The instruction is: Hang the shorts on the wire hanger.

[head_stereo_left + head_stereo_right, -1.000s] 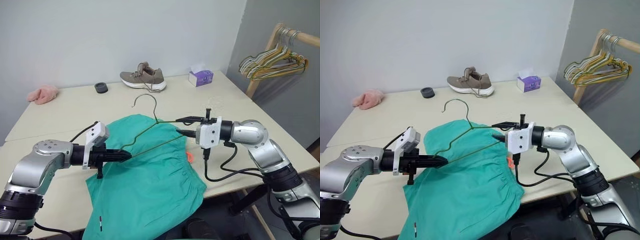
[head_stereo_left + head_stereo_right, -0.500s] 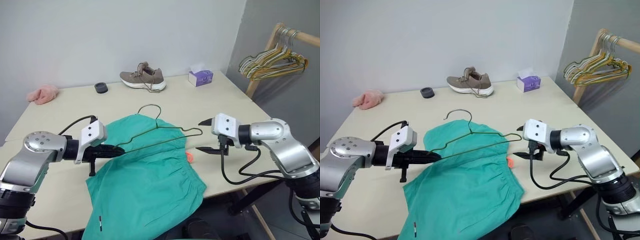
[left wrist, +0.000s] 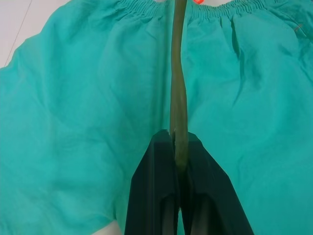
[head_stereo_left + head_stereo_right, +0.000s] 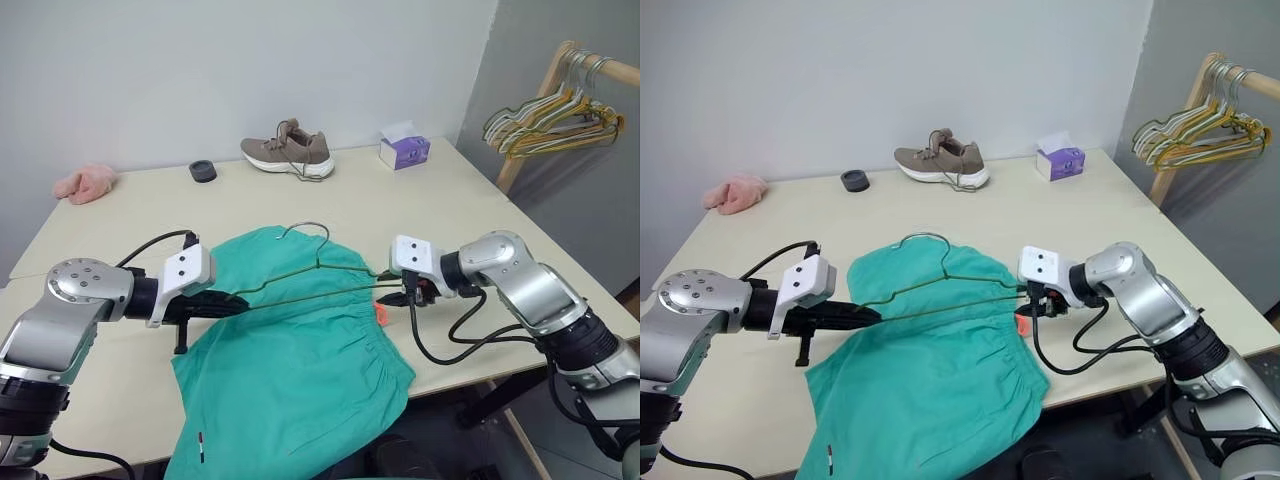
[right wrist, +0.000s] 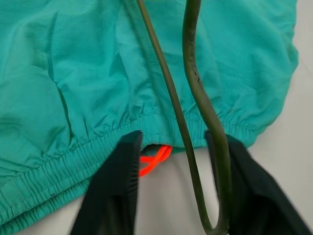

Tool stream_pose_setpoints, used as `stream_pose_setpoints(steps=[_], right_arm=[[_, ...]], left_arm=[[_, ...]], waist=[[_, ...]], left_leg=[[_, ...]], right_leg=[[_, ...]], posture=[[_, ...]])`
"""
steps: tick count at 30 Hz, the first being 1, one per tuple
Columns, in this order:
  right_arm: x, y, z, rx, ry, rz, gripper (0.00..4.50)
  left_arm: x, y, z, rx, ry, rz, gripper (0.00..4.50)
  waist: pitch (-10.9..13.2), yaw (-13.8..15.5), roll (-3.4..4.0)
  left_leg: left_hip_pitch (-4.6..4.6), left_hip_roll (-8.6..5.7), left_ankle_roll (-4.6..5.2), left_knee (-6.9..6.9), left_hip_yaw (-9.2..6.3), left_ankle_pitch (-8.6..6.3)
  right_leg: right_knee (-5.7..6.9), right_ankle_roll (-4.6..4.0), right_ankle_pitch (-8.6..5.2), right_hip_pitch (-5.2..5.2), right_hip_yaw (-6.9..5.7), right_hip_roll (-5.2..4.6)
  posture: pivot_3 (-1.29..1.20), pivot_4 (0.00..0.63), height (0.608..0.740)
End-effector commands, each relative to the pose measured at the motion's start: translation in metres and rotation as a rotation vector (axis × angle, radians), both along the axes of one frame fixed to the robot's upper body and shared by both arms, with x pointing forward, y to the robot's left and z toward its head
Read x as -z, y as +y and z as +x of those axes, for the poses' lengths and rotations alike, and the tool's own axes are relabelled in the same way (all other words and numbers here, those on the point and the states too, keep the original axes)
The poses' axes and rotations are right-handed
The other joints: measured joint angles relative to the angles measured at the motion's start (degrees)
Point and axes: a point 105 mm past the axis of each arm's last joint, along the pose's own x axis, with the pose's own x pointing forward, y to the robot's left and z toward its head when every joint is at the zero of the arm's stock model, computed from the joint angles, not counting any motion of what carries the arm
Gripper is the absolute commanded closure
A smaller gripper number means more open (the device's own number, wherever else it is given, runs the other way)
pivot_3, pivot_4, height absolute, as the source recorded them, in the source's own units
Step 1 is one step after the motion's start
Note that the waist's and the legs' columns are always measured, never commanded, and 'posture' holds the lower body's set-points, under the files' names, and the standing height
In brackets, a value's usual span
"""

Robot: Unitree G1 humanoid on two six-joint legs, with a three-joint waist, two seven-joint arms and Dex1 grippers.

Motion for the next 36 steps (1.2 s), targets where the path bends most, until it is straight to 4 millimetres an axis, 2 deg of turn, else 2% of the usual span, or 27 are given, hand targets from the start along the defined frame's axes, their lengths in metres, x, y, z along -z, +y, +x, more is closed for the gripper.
stream_pose_setpoints(steps=[1, 3, 10, 15, 20, 23, 29, 32, 35, 36], right_arm=[[-0.005, 0.003, 0.004, -0.013, -0.029, -0.018, 3.92], [-0.003, 0.003, 0.005, -0.012, -0.027, -0.025, 4.48], [-0.001, 0.001, -0.001, -0.032, 0.003, -0.022, 4.48], [-0.002, -0.005, -0.007, -0.033, 0.013, -0.017, 4.5], [-0.003, -0.017, -0.012, -0.002, 0.038, -0.015, 4.5], [-0.002, -0.028, -0.014, 0.05, 0.063, -0.011, 4.5], [0.001, -0.06, -0.019, 0.203, 0.117, 0.014, 4.5], [0.005, -0.081, -0.026, 0.305, 0.156, 0.027, 4.5], [0.012, -0.099, -0.036, 0.4, 0.209, 0.032, 4.5], [0.015, -0.105, -0.039, 0.43, 0.228, 0.032, 4.5]], left_arm=[[-0.006, -0.002, -0.001, 0.028, -0.028, 0.018, 4.5], [-0.005, -0.001, -0.002, 0.032, -0.017, 0.027, 4.5], [-0.004, 0.0, -0.001, 0.013, -0.001, 0.006, 4.5], [-0.009, 0.002, 0.009, -0.041, -0.048, -0.049, 3.2], [-0.018, 0.013, 0.027, -0.159, -0.151, -0.128, 1.62], [-0.023, 0.028, 0.035, -0.261, -0.172, -0.199, 1.62], [-0.023, 0.05, 0.034, -0.381, -0.117, -0.287, 1.62], [-0.018, 0.048, 0.03, -0.371, -0.077, -0.295, 1.09], [-0.013, 0.037, 0.023, -0.312, -0.034, -0.293, 0.19], [-0.011, 0.033, 0.021, -0.293, -0.021, -0.293, 0.09]], waist=[[0.0, 0.0, 0.0], [0.0, 0.0, 0.0], [0.0, 0.0, 0.01], [0.0, 0.0, 0.0], [0.0, 0.0, -0.02], [0.0, -0.1, -0.03], [0.0, -0.3, -0.04], [-0.1, -0.2, -0.05], [-0.1, -0.3, -0.06], [-0.1, -0.3, -0.06]], left_leg=[[0.0, 0.0, 0.0, 0.0, 0.0, 0.0], [0.0, 0.0, 0.0, 0.0, 0.0, 0.0], [0.01, 0.0, 0.0, 0.01, 0.0, 0.0], [0.01, 0.0, 0.0, 0.02, 0.0, 0.0], [0.01, 0.0, 0.0, 0.03, -0.01, 0.0], [0.01, 0.01, 0.0, 0.06, -0.04, 0.0], [0.0, 0.02, 0.0, 0.06, -0.02, 0.0], [0.0, 0.02, -0.01, 0.06, -0.02, 0.0], [0.0, 0.02, -0.01, 0.07, -0.01, -0.01], [0.0, 0.02, -0.01, 0.07, -0.01, -0.01]], right_leg=[[0.0, 0.0, 0.0, 0.0, 0.0, 0.0], [0.0, 0.0, 0.0, -0.01, -0.01, 0.0], [0.02, 0.0, 0.0, -0.01, -0.01, 0.0], [0.02, 0.0, 0.0, 0.0, -0.01, 0.0], [0.03, 0.0, 0.0, 0.01, -0.02, 0.0], [0.05, 0.01, 0.0, 0.01, -0.05, 0.0], [0.04, 0.01, 0.0, 0.0, -0.04, 0.0], [0.04, 0.01, 0.0, 0.02, -0.04, 0.0], [0.03, 0.01, 0.0, 0.03, -0.02, 0.0], [0.03, 0.01, 0.0, 0.02, -0.04, 0.0]], posture=[[-0.24, 0.0, 0.74], [-0.24, 0.0, 0.74], [-0.24, 0.0, 0.74], [-0.25, 0.0, 0.74], [-0.26, 0.0, 0.74], [-0.27, 0.0, 0.74], [-0.28, 0.0, 0.74], [-0.29, 0.0, 0.74], [-0.31, 0.0, 0.74], [-0.31, 0.0, 0.74]])
